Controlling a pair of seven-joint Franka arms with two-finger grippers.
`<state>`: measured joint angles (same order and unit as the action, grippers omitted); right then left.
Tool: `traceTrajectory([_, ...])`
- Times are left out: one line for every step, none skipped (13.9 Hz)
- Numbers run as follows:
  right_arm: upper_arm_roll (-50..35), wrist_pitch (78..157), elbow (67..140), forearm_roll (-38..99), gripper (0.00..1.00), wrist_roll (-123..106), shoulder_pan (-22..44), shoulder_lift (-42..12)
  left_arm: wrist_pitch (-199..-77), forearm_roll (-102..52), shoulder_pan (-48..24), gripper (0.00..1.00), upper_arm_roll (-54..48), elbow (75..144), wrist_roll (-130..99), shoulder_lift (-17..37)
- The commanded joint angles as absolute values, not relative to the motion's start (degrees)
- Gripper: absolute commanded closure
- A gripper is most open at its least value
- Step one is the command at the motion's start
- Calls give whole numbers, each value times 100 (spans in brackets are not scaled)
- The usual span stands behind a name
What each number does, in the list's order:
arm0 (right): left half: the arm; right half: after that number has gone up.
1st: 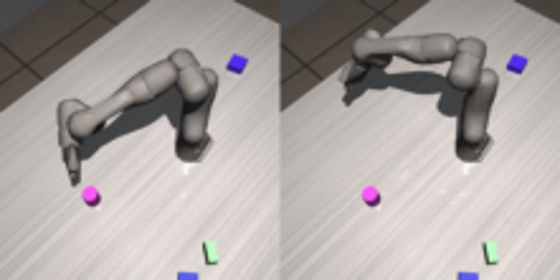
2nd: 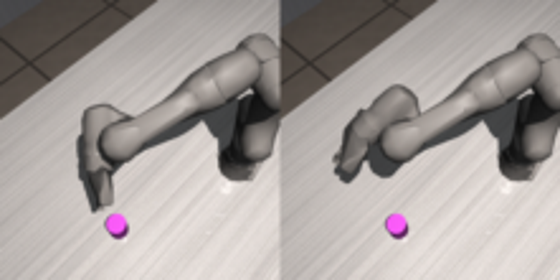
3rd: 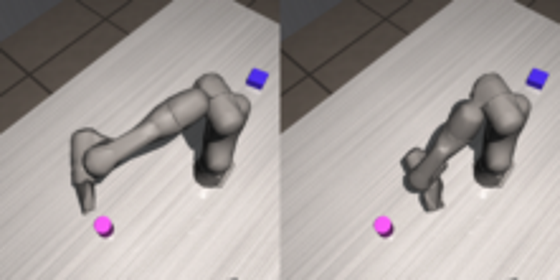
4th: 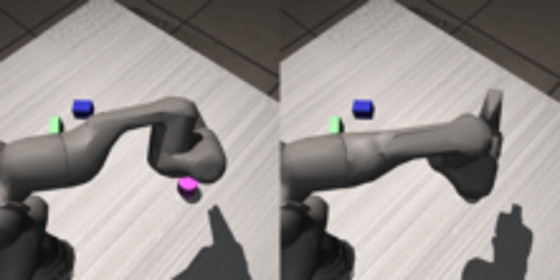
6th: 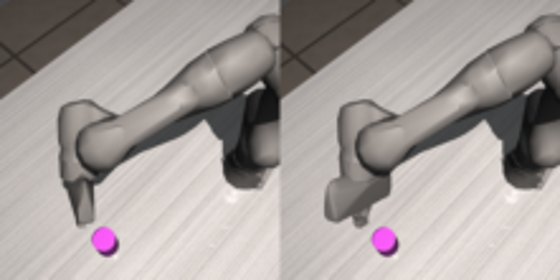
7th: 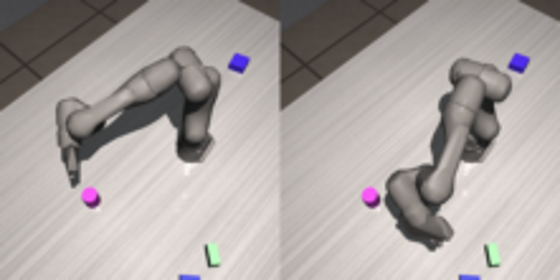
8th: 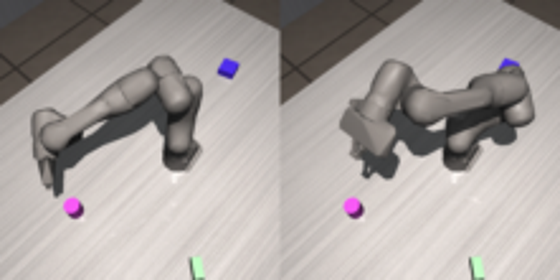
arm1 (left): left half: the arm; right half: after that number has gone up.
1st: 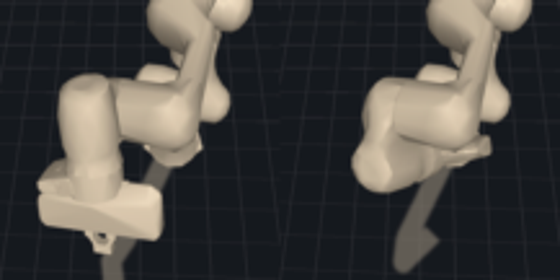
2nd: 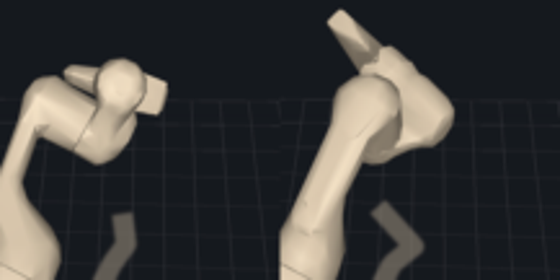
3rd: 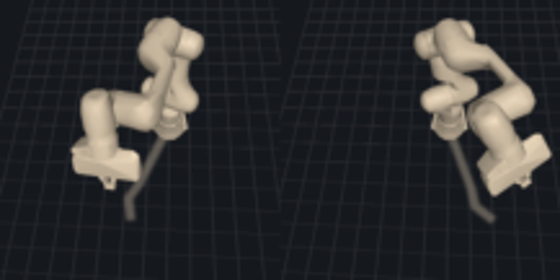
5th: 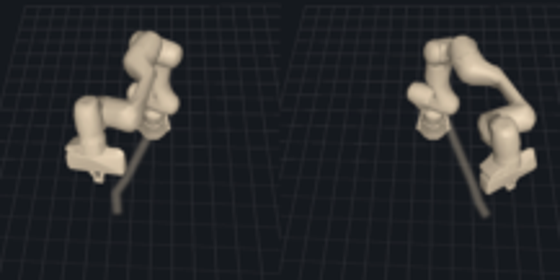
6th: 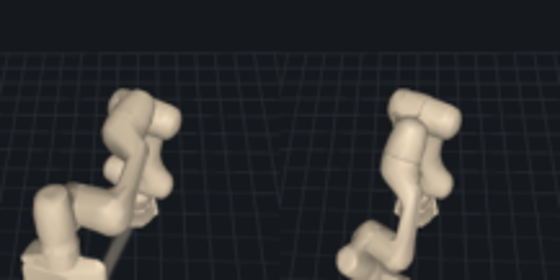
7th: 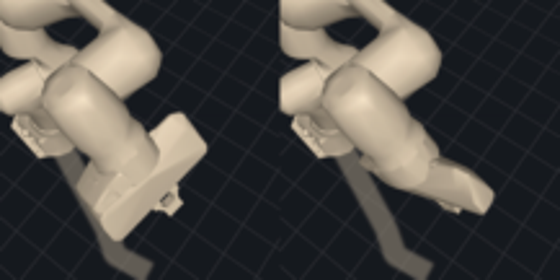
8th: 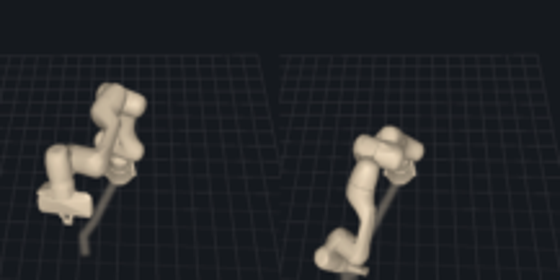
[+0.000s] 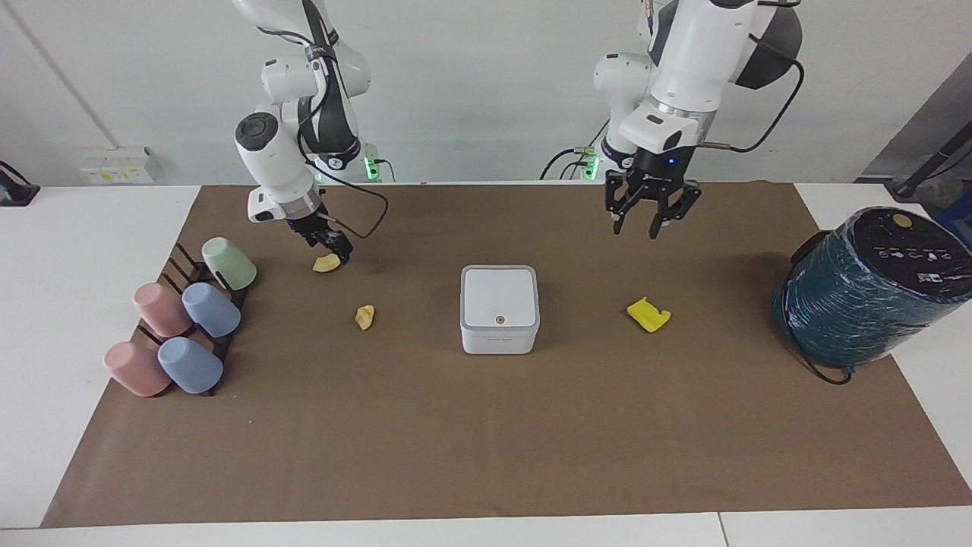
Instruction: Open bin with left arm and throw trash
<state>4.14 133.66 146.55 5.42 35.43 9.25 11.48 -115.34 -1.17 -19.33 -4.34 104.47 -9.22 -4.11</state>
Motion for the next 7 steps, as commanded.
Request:
traceTrajectory([387, 13762, 14782, 633, 0, 3489, 826, 985, -12371, -53, -2336, 100, -352, 10644, -993, -90])
traceTrajectory([387, 13885, 14853, 624, 0, 3489, 826, 958, -12732, -61, -2538, 100, -352, 10609, -1011, 182])
traceTrajectory([387, 13974, 14880, 633, 0, 3489, 800, 854, -13153, -70, -2697, 100, -352, 10591, -1028, 437])
traceTrajectory([387, 13992, 14915, 633, 0, 3428, 800, 800, -13523, -79, -2820, 100, -352, 10591, -1054, 640])
traceTrajectory([387, 13983, 14976, 633, 0, 3306, 809, 791, -13796, -79, -2934, 100, -352, 10565, -1072, 807])
traceTrajectory([387, 13983, 15029, 633, 0, 3235, 809, 791, -13912, -79, -2979, 100, -352, 10564, -1081, 861])
traceTrajectory([387, 13983, 15055, 633, 0, 3121, 809, 782, -13948, -88, -3014, 100, -352, 10564, -1081, 879])
